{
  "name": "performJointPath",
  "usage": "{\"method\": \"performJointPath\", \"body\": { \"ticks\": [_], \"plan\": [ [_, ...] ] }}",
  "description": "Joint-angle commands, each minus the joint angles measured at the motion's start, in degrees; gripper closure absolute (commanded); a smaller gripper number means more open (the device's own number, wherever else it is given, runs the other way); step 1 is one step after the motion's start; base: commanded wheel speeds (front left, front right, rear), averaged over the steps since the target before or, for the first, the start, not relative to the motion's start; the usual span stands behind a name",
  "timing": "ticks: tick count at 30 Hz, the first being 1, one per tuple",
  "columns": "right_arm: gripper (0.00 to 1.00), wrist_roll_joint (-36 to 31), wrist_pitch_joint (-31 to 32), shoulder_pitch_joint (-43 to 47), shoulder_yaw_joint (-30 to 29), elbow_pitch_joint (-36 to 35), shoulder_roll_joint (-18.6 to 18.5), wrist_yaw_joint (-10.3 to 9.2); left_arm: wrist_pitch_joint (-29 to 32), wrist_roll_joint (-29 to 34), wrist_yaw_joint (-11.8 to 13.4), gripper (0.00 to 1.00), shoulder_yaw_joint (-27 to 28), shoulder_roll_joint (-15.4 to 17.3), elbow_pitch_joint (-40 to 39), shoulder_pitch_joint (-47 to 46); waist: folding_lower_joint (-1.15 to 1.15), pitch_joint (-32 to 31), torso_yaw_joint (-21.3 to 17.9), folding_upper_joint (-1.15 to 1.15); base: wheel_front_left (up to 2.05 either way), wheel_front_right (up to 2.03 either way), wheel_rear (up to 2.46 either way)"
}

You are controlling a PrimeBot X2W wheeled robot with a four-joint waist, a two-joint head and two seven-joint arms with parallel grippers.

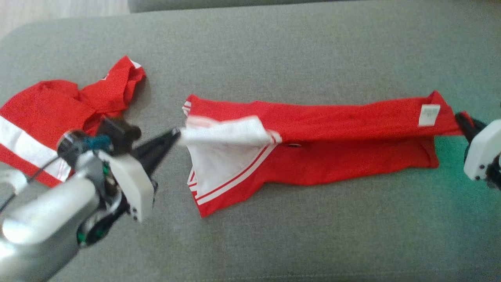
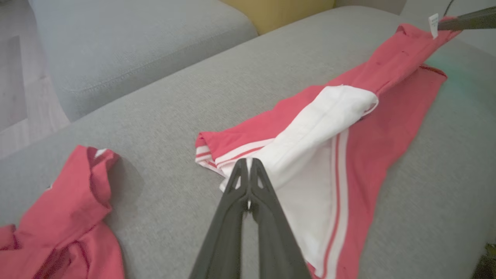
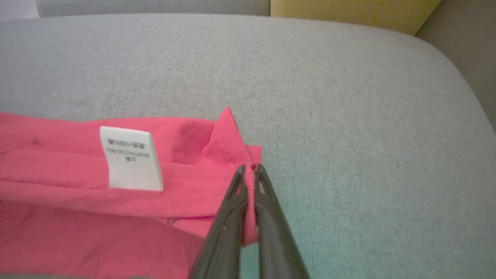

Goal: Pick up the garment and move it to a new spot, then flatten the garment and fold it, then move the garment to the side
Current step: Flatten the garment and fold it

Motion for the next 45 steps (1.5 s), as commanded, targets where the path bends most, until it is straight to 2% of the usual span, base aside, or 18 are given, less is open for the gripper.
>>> {"method": "performJointPath", "body": {
  "ticks": [1,5,9,10,11,12,13,14,19,24,29,30,31,32,35,39,45],
  "plan": [
    [1.00,1.2,1.4,1.0,0.7,-2.7,-3.0,-0.05,0.7,-0.5,1.0,1.00,2.1,3.5,-3.0,-0.7,0.01,-1.2,0.3,0.00,0.00,0.00,0.00],
    [1.00,3.5,4.7,3.6,1.2,-5.1,-4.8,-0.05,3.1,-1.2,2.6,1.00,0.5,4.6,-7.6,2.3,0.01,-2.1,0.3,0.00,0.00,0.00,0.00],
    [1.00,4.8,6.9,5.4,1.4,-6.7,-5.4,-0.05,4.2,-1.0,3.2,1.00,-0.7,4.3,-9.1,4.2,0.01,-2.6,0.2,0.00,0.00,0.00,0.00],
    [0.85,5.2,7.6,5.8,1.3,-6.9,-5.4,-0.05,4.4,-0.9,3.3,1.00,-0.9,4.1,-9.1,4.5,0.01,-2.6,0.1,0.00,0.00,0.00,0.00],
    [0.50,5.6,8.5,6.2,1.7,-7.4,-5.5,-0.05,4.6,-0.5,3.2,1.00,-1.2,3.9,-9.0,4.7,0.01,-2.7,0.0,0.00,0.00,0.00,0.00],
    [0.00,6.0,9.3,6.5,1.7,-7.7,-5.6,-0.05,4.8,-0.3,3.3,1.00,-1.4,3.6,-8.7,4.9,0.01,-2.8,0.0,0.00,0.00,0.00,0.00],
    [0.00,6.1,10.0,6.8,1.4,-7.7,-5.8,-0.05,5.0,-0.3,3.7,0.53,-1.5,3.4,-8.3,5.2,0.01,-2.8,-0.1,0.00,0.00,0.00,0.00],
    [0.00,5.9,10.8,7.0,1.1,-7.7,-5.9,-0.05,5.0,0.3,4.1,0.00,-1.6,3.2,-7.8,5.3,0.01,-3.0,-0.2,0.00,0.00,0.00,0.00],
    [0.00,4.5,8.5,7.3,-2.8,-8.7,-4.6,-0.05,2.7,0.3,5.8,0.00,-0.8,1.8,-5.9,6.2,0.01,-3.7,-0.6,0.00,0.00,0.00,0.00],
    [0.00,1.2,1.4,7.7,-7.6,-10.0,-0.6,-0.05,-2.4,-2.4,7.9,0.00,2.9,0.4,-4.4,7.4,0.01,-4.6,-1.0,0.00,0.00,0.00,0.00],
    [0.00,-1.6,-7.1,8.6,-14.2,-11.7,5.6,-0.05,-7.9,-7.1,11.8,0.00,13.1,-2.6,-3.4,9.4,0.01,-5.7,-0.9,0.00,0.00,0.00,0.00],
    [0.00,-2.7,-10.2,9.4,-17.0,-12.7,8.6,-0.05,-8.2,-7.0,12.6,0.00,19.8,-4.8,-4.1,11.1,0.01,-6.0,-0.7,0.00,0.00,0.00,0.00],
    [0.00,-3.1,-11.5,9.9,-18.3,-13.4,10.1,-0.05,-8.3,-5.9,12.7,0.00,23.8,-6.2,-4.9,12.4,0.01,-6.2,-0.6,0.00,0.00,0.00,0.00],
    [0.00,-3.1,-11.5,9.9,-18.3,-13.4,10.1,-0.05,-8.3,-5.9,12.7,0.00,23.8,-6.2,-4.9,12.4,0.01,-6.2,-0.6,0.00,0.00,0.00,0.00],
    [0.00,-5.2,-15.0,12.2,-20.6,-15.8,14.1,-0.05,-8.3,-1.0,11.3,0.00,34.2,-11.0,-6.9,18.2,0.01,-6.6,-0.4,0.00,0.00,0.00,0.00],
    [0.00,-8.4,-18.7,15.8,-21.8,-18.8,18.3,-0.05,-8.3,7.2,8.4,0.00,44.8,-18.1,-8.6,26.0,0.01,-6.9,-0.1,0.00,0.00,0.00,0.00],
    [0.00,-11.3,-22.1,19.6,-22.6,-20.4,22.0,-0.05,-8.3,16.6,2.6,0.00,53.8,-27.6,-7.2,34.4,0.01,-7.0,-0.1,0.00,0.00,0.00,0.00]
  ]
}}
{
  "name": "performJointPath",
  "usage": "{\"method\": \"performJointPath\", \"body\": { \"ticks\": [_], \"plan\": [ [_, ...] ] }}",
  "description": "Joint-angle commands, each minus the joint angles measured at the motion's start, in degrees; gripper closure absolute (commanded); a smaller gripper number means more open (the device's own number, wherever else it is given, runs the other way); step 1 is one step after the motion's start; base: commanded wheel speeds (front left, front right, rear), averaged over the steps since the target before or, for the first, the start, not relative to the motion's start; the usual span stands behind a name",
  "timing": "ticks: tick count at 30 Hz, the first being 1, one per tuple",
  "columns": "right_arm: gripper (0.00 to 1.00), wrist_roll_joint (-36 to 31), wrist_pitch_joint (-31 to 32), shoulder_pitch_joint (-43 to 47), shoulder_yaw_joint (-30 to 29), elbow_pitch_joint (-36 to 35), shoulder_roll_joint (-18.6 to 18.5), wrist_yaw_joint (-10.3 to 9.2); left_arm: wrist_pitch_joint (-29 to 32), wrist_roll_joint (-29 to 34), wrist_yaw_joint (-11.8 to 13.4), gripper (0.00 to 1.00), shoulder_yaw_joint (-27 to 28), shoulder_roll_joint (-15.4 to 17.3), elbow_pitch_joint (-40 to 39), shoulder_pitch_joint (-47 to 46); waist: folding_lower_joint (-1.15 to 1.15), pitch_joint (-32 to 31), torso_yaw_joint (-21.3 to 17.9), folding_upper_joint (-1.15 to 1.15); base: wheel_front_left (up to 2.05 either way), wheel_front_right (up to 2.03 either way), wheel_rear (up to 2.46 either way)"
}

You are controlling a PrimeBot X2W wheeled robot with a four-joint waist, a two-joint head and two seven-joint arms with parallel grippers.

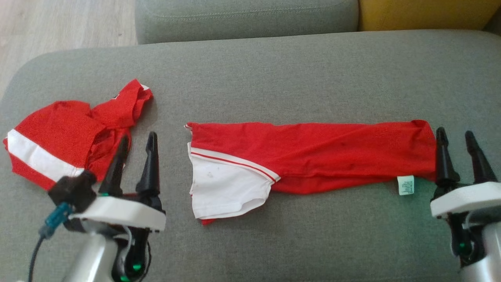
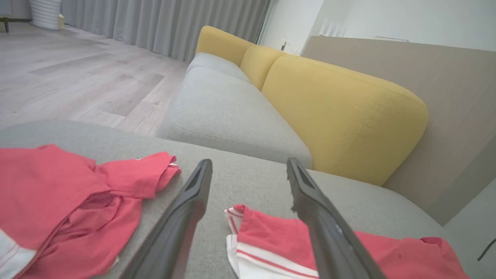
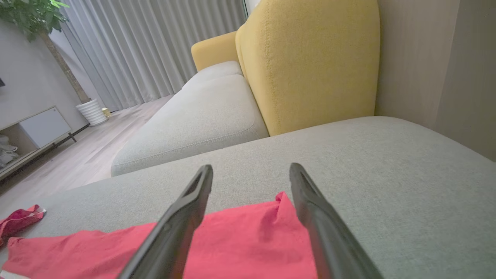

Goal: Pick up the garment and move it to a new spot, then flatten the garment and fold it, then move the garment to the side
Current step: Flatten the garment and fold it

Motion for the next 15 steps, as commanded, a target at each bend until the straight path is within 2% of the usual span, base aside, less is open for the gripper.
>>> {"method": "performJointPath", "body": {
  "ticks": [1,8,15],
  "plan": [
    [0.00,-0.7,-0.5,-1.0,0.6,-2.2,-0.4,-0.05,-0.7,1.1,-0.9,0.00,3.3,0.1,-1.5,-2.1,0.00,0.1,0.0,0.00,0.00,0.00,0.00],
    [0.00,-2.1,2.0,-3.3,-2.6,-0.1,1.3,-0.05,-0.7,7.5,-7.0,0.00,8.3,-4.3,1.0,-2.5,0.00,2.1,0.3,0.00,0.00,0.00,0.00],
    [0.00,-4.4,9.6,-9.2,-10.7,8.4,5.3,-0.05,-0.7,10.3,-9.8,0.00,10.2,-6.3,2.8,-4.1,0.00,5.5,1.0,0.00,0.00,0.00,0.00]
  ]
}}
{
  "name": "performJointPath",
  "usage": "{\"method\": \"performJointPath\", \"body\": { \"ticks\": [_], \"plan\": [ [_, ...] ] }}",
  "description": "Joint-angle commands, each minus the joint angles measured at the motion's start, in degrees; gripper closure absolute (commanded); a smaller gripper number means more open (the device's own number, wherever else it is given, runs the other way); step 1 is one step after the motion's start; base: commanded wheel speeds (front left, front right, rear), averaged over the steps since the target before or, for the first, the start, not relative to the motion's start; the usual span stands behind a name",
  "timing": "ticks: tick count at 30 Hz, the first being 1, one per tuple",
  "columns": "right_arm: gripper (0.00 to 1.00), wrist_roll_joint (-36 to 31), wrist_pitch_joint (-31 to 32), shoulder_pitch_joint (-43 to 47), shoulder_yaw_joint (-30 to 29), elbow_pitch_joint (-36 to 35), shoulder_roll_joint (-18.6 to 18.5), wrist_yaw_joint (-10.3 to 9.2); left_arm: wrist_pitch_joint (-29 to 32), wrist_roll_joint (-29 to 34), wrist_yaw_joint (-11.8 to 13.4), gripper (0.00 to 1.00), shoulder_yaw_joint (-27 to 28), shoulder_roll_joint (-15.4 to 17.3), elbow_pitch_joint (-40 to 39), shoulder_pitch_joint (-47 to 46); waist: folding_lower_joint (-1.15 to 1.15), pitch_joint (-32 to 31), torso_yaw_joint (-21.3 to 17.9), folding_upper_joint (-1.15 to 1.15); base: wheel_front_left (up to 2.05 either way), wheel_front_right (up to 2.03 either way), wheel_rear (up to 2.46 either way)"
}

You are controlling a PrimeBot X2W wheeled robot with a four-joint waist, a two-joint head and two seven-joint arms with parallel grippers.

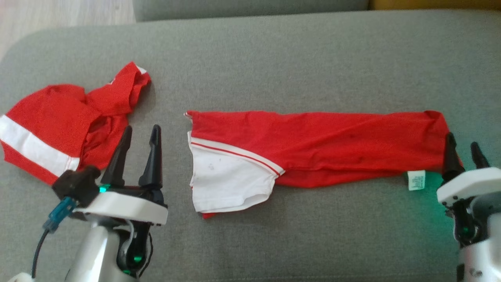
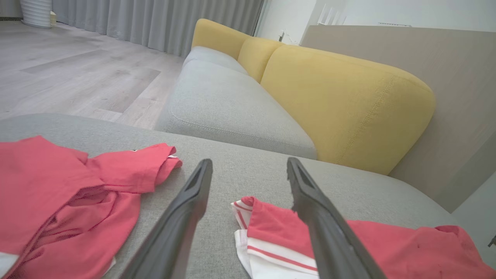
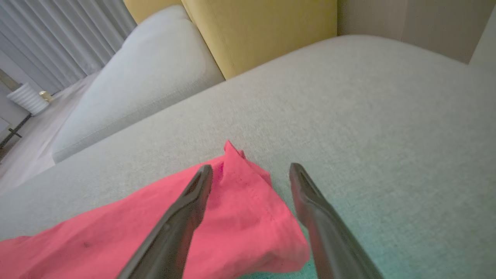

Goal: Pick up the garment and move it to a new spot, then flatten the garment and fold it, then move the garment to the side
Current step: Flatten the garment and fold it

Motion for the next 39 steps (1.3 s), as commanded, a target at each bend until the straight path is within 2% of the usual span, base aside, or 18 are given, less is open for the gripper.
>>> {"method": "performJointPath", "body": {
  "ticks": [1,10,19,20,21,22,31,39],
  "plan": [
    [0.00,-0.8,0.9,-2.7,0.7,-1.0,0.0,-0.05,-0.7,0.6,-0.3,0.00,2.5,0.2,-1.3,-2.8,0.00,1.2,0.4,0.00,0.00,0.00,0.00],
    [0.00,-4.8,7.0,-8.2,-4.0,5.4,1.6,-0.05,-0.7,1.8,-1.5,0.00,3.3,-0.7,-0.3,-5.0,0.00,5.0,1.4,0.00,0.00,0.00,0.00],
    [0.00,-3.5,11.0,-8.6,-1.7,5.3,2.0,-0.05,-0.7,2.0,-1.8,0.00,4.9,-1.1,0.2,-6.1,0.00,5.8,1.3,0.00,0.00,0.00,0.00],
    [0.19,-3.2,11.6,-8.4,-1.4,5.1,2.0,-0.05,-0.7,2.0,-1.8,0.00,5.2,-1.1,0.2,-6.2,0.00,5.9,1.2,0.00,0.00,0.00,0.00],
    [0.75,-2.9,11.9,-8.3,-1.2,4.8,2.1,-0.05,-0.7,2.1,-1.8,0.00,5.4,-1.2,0.1,-6.3,0.00,5.9,1.1,0.00,0.00,0.00,0.00],
    [1.00,-2.7,12.1,-8.1,-1.1,4.5,2.1,-0.05,-0.7,2.1,-1.8,0.00,5.6,-1.2,0.1,-6.4,0.00,5.9,1.0,0.00,0.00,0.00,0.00],
    [1.00,-4.1,11.3,-8.0,-4.5,2.6,-0.6,-0.05,-0.7,2.0,-1.8,0.00,6.1,-1.0,-0.4,-7.0,0.00,5.8,0.6,0.00,0.00,0.00,0.00],
    [1.00,-11.4,8.3,-9.7,-12.8,4.0,-4.8,-0.05,-0.7,2.1,-1.8,0.00,5.7,-1.0,-0.3,-6.3,0.00,4.6,0.8,0.00,0.00,0.00,0.00]
  ]
}}
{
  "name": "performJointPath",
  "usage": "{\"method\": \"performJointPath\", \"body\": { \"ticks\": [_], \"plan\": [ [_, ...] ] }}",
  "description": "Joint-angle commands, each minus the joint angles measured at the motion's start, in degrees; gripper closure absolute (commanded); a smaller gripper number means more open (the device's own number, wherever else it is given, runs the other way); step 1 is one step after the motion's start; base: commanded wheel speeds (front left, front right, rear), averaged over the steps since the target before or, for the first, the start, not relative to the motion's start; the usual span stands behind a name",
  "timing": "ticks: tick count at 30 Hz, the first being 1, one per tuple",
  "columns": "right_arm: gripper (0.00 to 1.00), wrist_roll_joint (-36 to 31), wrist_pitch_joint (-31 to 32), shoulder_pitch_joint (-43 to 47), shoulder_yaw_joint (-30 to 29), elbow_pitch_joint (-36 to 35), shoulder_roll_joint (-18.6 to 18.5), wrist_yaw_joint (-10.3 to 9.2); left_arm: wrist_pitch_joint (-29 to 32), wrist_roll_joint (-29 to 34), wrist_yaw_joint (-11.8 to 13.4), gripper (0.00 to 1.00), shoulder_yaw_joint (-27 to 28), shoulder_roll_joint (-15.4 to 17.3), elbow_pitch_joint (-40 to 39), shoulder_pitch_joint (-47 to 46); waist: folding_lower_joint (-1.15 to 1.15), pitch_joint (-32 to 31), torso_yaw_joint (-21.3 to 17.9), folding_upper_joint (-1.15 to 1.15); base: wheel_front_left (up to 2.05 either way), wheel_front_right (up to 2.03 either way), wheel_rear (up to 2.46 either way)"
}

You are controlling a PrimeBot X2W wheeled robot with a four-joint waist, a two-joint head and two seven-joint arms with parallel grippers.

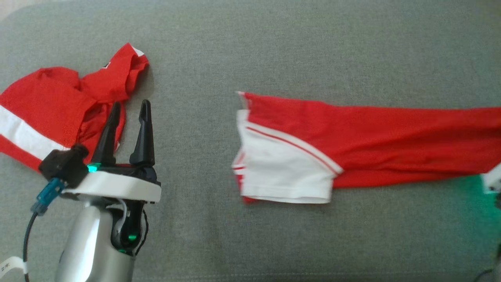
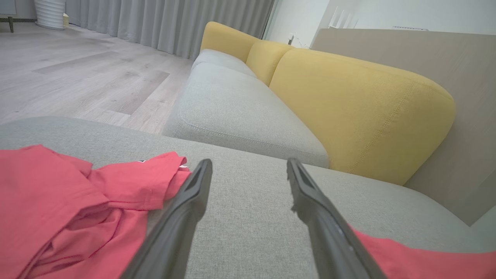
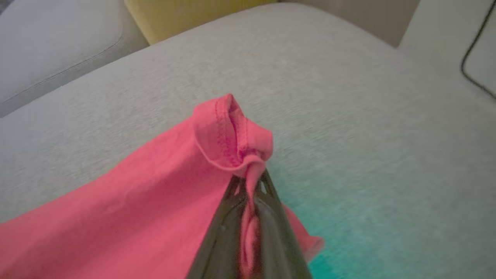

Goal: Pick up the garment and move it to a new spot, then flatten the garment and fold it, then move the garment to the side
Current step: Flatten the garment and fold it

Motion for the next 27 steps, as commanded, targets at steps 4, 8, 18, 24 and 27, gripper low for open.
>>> {"method": "performJointPath", "body": {
  "ticks": [4,8,18,24,27],
  "plan": [
    [1.00,-8.1,-3.5,-3.5,-5.1,-2.1,-3.2,-0.05,-0.7,0.3,-0.3,0.00,2.1,0.8,-1.6,-0.7,0.00,-1.2,0.2,0.00,0.00,0.00,0.00],
    [1.00,-15.4,-4.9,-5.1,-8.5,-3.2,-1.4,-0.05,-0.7,0.2,-0.3,0.00,2.1,0.7,-1.3,0.1,0.00,-2.6,0.1,0.00,0.00,0.00,0.00],
    [1.00,-10.4,-1.0,-5.1,1.7,-8.2,4.5,-0.05,-0.7,-0.1,-0.3,0.00,2.4,-0.1,-0.9,2.0,0.00,-7.2,-0.7,0.00,0.00,0.00,0.00],
    [1.00,2.9,4.8,-1.1,12.9,-15.2,5.3,-0.05,-0.7,-0.3,-0.3,0.00,2.4,-0.5,-0.5,3.2,0.00,-9.8,-1.0,0.00,0.00,0.00,0.00],
    [1.00,11.4,6.0,1.8,18.4,-17.6,5.4,-0.05,-0.7,-0.4,-0.3,0.00,2.5,-0.6,-0.4,3.7,0.00,-10.5,-1.1,0.00,0.00,0.00,0.00]
  ]
}}
